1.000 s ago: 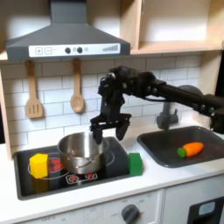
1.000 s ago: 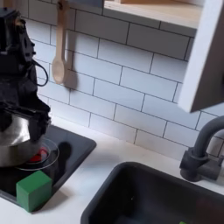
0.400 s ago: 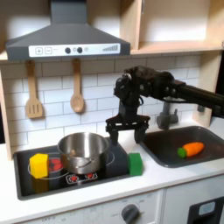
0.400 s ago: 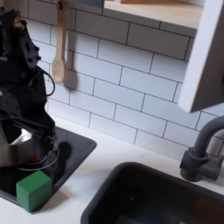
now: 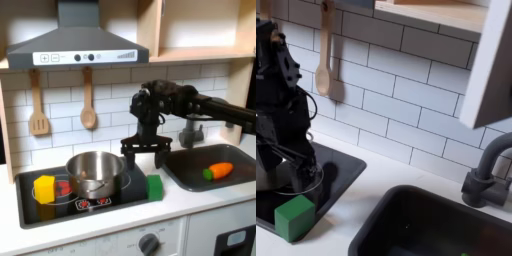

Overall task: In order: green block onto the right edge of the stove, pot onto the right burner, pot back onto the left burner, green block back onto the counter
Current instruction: 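Move the pot back onto the left burner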

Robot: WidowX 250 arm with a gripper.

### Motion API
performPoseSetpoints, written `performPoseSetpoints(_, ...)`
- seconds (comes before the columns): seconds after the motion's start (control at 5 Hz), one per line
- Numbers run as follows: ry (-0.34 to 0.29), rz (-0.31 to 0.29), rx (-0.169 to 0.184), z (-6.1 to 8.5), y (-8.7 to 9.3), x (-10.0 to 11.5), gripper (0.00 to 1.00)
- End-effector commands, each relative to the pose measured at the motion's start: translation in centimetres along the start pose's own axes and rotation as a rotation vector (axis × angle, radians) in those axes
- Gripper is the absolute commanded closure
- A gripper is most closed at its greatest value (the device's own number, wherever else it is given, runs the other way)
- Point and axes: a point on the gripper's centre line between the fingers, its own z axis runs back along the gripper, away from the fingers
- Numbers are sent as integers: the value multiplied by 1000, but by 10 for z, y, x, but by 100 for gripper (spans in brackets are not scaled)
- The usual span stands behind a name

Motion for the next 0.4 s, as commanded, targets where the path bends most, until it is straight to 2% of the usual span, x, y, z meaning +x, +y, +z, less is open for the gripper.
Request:
performPoseSetpoints(0.0,12,-41,-5,-6,-3,-7,0)
performPoseSetpoints(0.2,-3,-41,-1,0,-9,-11,0)
